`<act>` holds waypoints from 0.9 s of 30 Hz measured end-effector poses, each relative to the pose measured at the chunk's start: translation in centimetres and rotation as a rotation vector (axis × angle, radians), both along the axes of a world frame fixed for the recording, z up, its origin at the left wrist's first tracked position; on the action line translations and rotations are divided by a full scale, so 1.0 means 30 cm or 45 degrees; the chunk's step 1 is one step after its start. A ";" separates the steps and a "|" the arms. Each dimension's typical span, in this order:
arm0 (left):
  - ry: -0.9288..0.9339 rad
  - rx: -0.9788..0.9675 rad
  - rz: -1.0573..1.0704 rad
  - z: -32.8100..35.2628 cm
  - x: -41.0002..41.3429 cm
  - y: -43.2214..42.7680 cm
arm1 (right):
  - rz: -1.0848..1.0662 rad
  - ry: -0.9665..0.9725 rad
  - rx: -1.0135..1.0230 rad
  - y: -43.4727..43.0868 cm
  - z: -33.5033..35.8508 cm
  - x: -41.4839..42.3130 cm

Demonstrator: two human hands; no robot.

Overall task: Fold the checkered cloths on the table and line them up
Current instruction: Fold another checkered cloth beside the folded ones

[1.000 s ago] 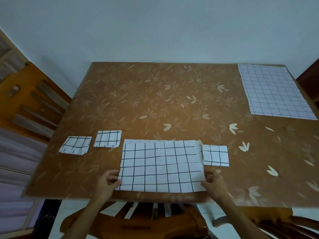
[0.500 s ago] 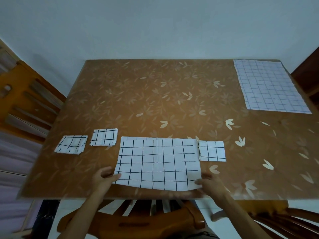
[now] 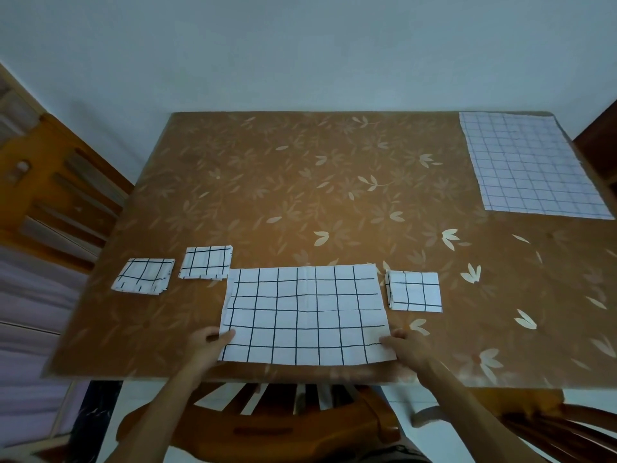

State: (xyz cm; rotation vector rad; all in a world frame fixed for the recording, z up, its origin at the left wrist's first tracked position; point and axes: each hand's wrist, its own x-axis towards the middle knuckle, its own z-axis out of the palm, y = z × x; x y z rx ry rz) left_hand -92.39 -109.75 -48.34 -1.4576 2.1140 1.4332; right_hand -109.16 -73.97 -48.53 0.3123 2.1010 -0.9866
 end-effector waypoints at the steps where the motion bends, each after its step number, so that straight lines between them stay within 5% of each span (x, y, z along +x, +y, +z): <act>1: -0.012 -0.005 0.004 -0.001 0.002 -0.002 | 0.009 0.002 0.005 0.003 -0.001 0.000; 12: -0.018 -0.006 -0.106 0.009 -0.020 0.040 | -0.063 0.229 -0.256 -0.048 0.073 0.016; 18: 0.094 0.110 -0.050 0.027 -0.055 0.085 | 0.144 0.614 -0.333 -0.206 0.215 0.062; 27: 0.178 0.373 0.171 0.066 -0.099 0.136 | 0.652 0.663 -0.416 -0.461 0.227 0.160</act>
